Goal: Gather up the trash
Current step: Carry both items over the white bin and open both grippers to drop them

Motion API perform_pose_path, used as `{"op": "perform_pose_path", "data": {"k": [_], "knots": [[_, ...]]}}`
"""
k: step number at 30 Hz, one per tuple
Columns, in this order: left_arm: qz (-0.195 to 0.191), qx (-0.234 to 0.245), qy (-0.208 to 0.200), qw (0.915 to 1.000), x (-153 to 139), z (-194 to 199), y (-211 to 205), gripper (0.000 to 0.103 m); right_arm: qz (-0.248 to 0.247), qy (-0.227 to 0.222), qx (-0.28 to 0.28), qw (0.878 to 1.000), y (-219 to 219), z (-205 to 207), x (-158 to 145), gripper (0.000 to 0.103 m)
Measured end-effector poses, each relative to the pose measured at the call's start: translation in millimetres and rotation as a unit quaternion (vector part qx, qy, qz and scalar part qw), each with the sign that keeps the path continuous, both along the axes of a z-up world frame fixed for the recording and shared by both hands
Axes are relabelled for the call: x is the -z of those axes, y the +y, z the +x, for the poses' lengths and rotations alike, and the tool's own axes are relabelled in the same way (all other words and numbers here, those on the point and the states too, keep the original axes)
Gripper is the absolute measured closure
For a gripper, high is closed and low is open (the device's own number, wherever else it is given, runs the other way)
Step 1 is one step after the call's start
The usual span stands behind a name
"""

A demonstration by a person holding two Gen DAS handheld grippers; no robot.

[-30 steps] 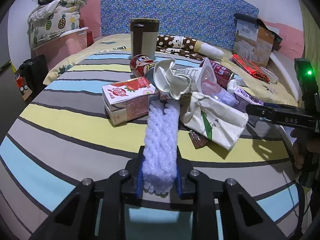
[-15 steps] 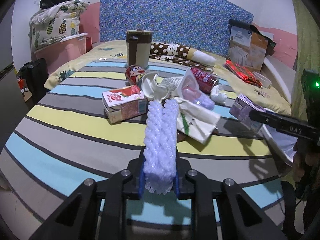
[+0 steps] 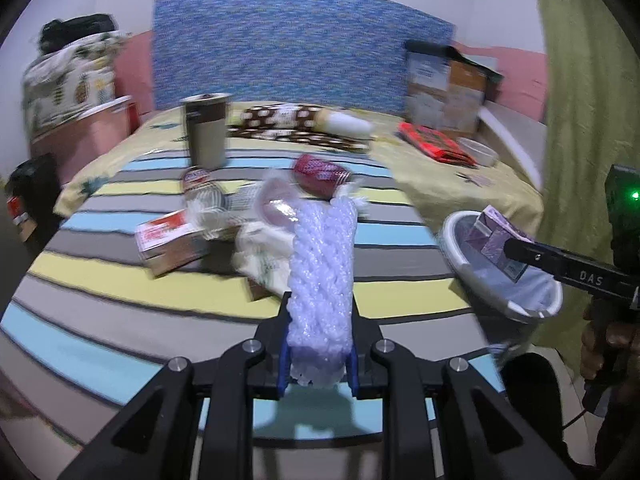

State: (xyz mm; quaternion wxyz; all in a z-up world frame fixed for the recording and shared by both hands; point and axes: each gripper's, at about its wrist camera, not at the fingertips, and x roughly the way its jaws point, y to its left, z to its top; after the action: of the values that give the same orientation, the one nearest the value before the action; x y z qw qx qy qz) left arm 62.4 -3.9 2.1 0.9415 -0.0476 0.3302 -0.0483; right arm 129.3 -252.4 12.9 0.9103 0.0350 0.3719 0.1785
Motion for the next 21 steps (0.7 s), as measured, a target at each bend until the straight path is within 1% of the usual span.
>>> {"op": "perform_pose_path", "data": {"k": [4,11,15,21], "knots": [[-0.001,0.044,0.001,0.999,-1.4,14.2,-31.6,0.081,-0.015,0.006,0.045,0.999,-23.6,-3.7,4.7,0.042],[-0.012,0.122,0.015,0.9924,3.4,38.3,-87.8,0.081,-0.046,0.023,0.096,0.994,-50.6,-5.4,16.0,0.042],[-0.011,0.16,0.022,0.9868,5.6,50.0,-119.1,0.081,-0.055,0.032,0.114,0.991,-65.3,-6.8,21.7,0.042],[-0.009,0.197,0.034,0.9798,11.4,67.8,-152.8,0.081,-0.06,0.043,0.127,0.989,-81.2,-7.0,26.7,0.042]]}}
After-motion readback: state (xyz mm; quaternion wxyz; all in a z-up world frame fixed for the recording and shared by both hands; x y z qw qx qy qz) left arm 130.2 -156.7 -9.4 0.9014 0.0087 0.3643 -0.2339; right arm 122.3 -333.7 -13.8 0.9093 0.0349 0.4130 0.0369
